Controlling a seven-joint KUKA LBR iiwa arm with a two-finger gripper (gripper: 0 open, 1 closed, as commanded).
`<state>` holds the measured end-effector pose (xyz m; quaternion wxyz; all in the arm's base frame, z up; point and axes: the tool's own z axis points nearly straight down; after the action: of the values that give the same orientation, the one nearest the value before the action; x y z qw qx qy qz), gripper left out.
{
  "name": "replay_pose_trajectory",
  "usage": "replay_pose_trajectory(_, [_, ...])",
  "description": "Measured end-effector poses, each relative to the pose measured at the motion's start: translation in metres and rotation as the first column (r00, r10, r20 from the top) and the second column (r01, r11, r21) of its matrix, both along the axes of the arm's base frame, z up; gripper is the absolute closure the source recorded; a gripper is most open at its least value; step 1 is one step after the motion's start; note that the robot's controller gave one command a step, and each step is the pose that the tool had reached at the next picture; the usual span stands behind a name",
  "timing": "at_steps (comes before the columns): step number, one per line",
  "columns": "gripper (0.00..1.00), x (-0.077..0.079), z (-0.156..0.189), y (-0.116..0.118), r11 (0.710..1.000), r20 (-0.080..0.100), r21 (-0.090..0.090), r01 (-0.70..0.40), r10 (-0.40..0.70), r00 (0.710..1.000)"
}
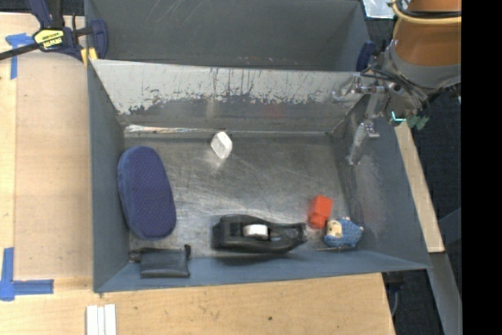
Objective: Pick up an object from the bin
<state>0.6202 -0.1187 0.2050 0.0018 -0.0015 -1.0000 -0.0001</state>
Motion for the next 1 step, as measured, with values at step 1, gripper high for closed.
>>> replay_pose_trajectory(1, [0.0,-0.053,-0.0663,-0.0272,0.998,-0.002,0.0,-0.068,0.068,0.998])
